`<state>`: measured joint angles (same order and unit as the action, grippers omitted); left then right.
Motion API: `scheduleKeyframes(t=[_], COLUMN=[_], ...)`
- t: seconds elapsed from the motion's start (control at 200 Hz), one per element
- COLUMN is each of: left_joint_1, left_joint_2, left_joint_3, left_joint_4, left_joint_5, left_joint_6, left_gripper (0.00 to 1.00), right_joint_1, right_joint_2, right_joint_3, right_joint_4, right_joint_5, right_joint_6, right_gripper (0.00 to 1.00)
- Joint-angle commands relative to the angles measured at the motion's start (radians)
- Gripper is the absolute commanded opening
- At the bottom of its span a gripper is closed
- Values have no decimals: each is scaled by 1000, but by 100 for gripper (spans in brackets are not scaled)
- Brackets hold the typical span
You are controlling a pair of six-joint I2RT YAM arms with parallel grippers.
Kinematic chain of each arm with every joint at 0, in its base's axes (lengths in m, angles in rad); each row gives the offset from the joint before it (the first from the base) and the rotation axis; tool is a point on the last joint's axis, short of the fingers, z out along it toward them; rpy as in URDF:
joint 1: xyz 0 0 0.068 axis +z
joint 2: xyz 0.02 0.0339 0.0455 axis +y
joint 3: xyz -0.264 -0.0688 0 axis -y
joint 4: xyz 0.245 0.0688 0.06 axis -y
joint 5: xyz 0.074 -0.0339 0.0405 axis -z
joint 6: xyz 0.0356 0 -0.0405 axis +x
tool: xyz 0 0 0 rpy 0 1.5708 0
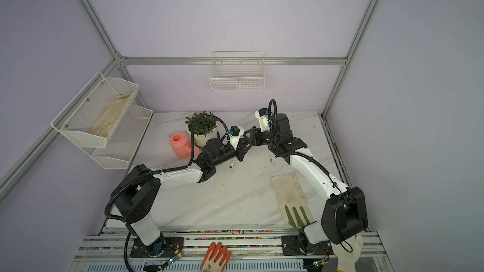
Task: Insert pens into pen caps
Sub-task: Put on the pen cap to the pen.
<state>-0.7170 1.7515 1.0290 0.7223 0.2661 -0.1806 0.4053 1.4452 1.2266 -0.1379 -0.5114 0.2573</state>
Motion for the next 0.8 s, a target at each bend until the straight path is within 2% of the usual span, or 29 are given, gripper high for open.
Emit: scheduleKeyframes(t=[0.0,0.24,0.41,0.605,0.795], left_joint_1=[-8,-16,-16,-16,-16], left_joint_2=[-4,-15,-23,-32,-39], left_joint_3=[-32,-70,-86,-86,-75], left_joint_4=[65,85,94,103,111], left_joint_5=[3,-8,-13,-20,-33], left_joint_6=[-19,-28,-28,-28,-20], left_gripper=[0,0,0,0,0], right_joint_1=[4,4,3,3,3], right_joint_2=[-32,-34,-20,1,7], right_joint_3=[46,72,80,74,58], right_joint_4=[37,28,25,7,-16], right_joint_5=[30,70,64,25,-7], right_joint_6=[-4,-9,-10,-10,-19], right_gripper=[49,48,43,31,12])
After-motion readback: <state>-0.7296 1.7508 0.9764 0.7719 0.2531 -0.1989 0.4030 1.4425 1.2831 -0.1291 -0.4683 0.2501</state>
